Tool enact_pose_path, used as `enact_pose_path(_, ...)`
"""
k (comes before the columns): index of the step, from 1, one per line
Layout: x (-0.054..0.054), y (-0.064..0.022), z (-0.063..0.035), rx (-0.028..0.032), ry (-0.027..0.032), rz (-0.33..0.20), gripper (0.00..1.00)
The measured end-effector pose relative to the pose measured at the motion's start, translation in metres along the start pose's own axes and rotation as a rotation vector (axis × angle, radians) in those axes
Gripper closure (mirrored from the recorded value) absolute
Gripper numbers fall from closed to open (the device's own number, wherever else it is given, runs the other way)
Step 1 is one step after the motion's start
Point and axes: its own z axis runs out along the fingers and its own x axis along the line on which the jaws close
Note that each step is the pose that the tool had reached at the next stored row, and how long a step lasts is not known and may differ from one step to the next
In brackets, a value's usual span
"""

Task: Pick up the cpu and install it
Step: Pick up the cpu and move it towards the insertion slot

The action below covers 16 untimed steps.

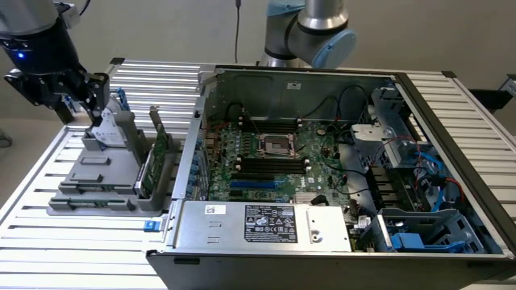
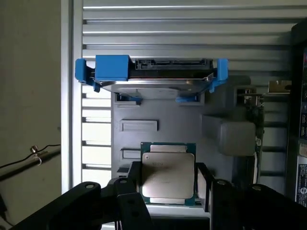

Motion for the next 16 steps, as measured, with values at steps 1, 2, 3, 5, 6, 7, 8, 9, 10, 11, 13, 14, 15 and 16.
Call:
enact_pose_path(1, -0.004, 0.0002, -0.0047, -0.0001, 0.0, 0.0, 0.45)
enact_pose_path(2, -0.008, 0.0004, -0.0093, -0.0001, 0.0002, 0.0, 0.45)
enact_pose_path(3, -0.012, 0.0007, -0.0141, 0.0, 0.0004, 0.0, 0.45)
enact_pose_path(5, -0.021, 0.0011, -0.0236, 0.0001, 0.0009, 0.0, 0.45)
enact_pose_path(6, -0.025, 0.0013, -0.0288, 0.0001, 0.0016, 0.0, 0.45)
enact_pose_path(7, -0.03, 0.0015, -0.0333, -0.0001, 0.0021, 0.0, 0.45)
enact_pose_path(8, -0.034, 0.0017, -0.0372, -0.0002, 0.0032, 0.0, 0.45)
enact_pose_path(9, -0.037, 0.0018, -0.0401, -0.0002, 0.0043, 0.0, 0.45)
enact_pose_path(10, -0.04, 0.0019, -0.0424, -0.0005, 0.0048, 0.0, 0.45)
enact_pose_path(11, -0.044, 0.002, -0.0448, -0.0008, 0.0053, 0.0, 0.45)
enact_pose_path(13, -0.05, 0.0022, -0.0494, -0.002, 0.0061, 0.0, 0.45)
enact_pose_path(14, -0.052, 0.0023, -0.0513, -0.0033, 0.0064, 0.0, 0.45)
enact_pose_path(15, -0.055, 0.0024, -0.0532, -0.0048, 0.0066, 0.0, 0.45)
enact_pose_path(16, -0.058, 0.0025, -0.0551, -0.0066, 0.0069, 0.0, 0.45)
